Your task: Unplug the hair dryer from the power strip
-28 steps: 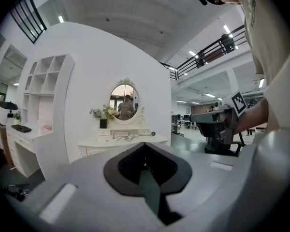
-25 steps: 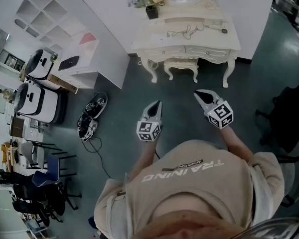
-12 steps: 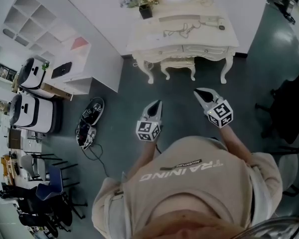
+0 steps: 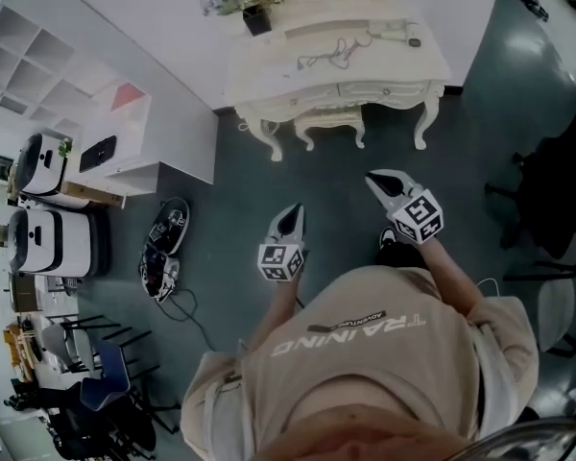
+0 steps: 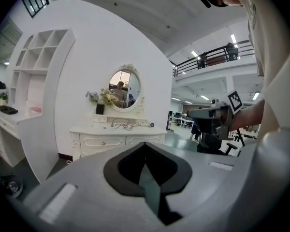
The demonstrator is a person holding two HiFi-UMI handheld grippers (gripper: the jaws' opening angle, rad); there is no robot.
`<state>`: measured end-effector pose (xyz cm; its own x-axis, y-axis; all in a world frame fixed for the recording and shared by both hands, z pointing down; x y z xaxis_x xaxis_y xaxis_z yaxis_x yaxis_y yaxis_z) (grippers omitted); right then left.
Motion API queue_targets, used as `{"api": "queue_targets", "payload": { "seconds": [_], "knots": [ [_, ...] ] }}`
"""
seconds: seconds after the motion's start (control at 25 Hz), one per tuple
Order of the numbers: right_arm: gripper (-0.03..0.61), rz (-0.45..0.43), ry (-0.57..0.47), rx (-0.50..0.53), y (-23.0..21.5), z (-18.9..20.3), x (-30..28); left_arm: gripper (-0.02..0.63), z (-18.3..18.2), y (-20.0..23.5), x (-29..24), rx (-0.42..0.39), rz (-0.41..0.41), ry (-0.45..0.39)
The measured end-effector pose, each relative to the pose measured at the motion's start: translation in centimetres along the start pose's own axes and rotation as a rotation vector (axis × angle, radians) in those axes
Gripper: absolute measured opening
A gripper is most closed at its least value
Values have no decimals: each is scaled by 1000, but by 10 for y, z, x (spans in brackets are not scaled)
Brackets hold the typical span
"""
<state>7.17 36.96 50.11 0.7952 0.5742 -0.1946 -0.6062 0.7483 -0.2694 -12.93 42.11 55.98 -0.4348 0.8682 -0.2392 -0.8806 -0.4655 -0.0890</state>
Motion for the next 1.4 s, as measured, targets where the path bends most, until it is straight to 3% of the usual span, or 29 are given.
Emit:
{"api": "queue_targets", "payload": {
  "seconds": [0.16,0.68,0.84,1.04,1.24,1.4],
  "knots": [
    [5,-10,-6,-27,-39,-6,-18,6,-2,9,-39,14,-25,17],
    [5,-118,40,-51,-188,-30,-103,6,-70,58,-190,16,-110,2],
    [5,-163,92,-60,-208,-17,-129,6,-72,77,-215,21,-156,13],
    [5,-195,123,-75,-221,-20,-156,6,-57,83,-234,74,-146,50],
    [5,-131,70,-51,-233,-32,-186,6,-45,113,-256,90,-119,40],
    [5,-97,76,-36,-228,-46,-215,6,-57,154,-261,65,-107,-10]
  ]
}}
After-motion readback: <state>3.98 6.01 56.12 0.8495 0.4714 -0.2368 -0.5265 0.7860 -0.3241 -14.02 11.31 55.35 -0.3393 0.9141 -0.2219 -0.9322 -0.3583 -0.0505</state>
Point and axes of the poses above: the fingertips, and each gripper's own axes: x backward along the fingers, y to its left, z out of its underside, the point moved 2 cm from there along x, backward along the fingers, and after that the axes turned 13 degrees about -x, right-handed, at the moved point
